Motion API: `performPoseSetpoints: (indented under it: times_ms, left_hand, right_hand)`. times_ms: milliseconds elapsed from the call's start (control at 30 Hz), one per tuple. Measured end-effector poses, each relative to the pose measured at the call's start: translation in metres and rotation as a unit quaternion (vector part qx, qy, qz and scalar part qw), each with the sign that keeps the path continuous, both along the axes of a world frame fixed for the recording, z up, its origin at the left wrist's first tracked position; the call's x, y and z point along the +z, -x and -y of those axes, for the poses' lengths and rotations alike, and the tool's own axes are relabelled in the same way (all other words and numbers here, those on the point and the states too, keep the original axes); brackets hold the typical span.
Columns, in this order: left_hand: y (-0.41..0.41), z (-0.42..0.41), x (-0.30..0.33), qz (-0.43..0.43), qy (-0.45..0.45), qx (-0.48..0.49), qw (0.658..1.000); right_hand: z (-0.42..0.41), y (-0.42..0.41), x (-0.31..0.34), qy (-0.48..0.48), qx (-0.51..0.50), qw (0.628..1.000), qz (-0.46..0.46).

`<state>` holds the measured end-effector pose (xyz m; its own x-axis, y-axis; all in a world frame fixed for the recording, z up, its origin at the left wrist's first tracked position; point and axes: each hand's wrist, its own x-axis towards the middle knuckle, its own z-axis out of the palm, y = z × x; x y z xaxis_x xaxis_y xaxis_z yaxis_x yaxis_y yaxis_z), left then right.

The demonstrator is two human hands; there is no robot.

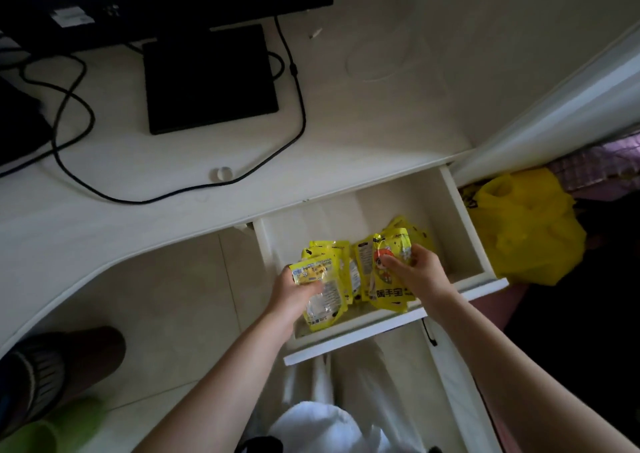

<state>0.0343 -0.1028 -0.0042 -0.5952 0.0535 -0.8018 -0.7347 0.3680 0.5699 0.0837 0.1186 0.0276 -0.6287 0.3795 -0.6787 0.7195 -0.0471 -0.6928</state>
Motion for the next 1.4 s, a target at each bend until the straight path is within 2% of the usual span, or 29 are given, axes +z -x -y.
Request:
performPoseSetpoints:
  times_ms: [100,333,467,600,867,1033,1200,1400]
  left_hand:
    - [0.002,-0.013,-0.016,0.021,0.029,-0.002,0.999]
    - [0.029,-0.029,-0.053,0.005,0.099,0.096,0.990]
    - [0.050,-0.036,-0.071,-0.011,0.104,0.133,0.986]
    - [0.066,-0.044,-0.092,-0.016,0.099,0.099,0.990]
    - [0.066,-0.046,-0.117,-0.023,0.144,0.071,0.987]
    - [0.064,-0.040,-0.109,-0.033,0.145,0.016,0.989]
    - [0.055,-0.034,-0.096,-0.038,0.135,-0.003,0.990]
    - [0.049,-0.034,-0.069,-0.044,0.112,-0.050,0.992]
  right_hand:
    - [-0.007,0.014,-0.021,-0.021,0.035,0.999,0.028]
    - [-0.018,0.066,-0.075,-0.072,0.153,0.982,0.087]
    - [-0.007,0.095,-0.093,-0.059,0.183,0.979,0.062]
    - [-0.004,0.113,-0.109,-0.052,0.182,0.981,0.036]
    - [-0.009,0.119,-0.141,-0.056,0.198,0.977,0.055]
    - [-0.018,0.113,-0.141,-0.105,0.245,0.961,0.076]
    - [-0.031,0.107,-0.130,-0.122,0.249,0.954,0.112]
    - [-0.048,0.096,-0.096,-0.171,0.290,0.937,0.089]
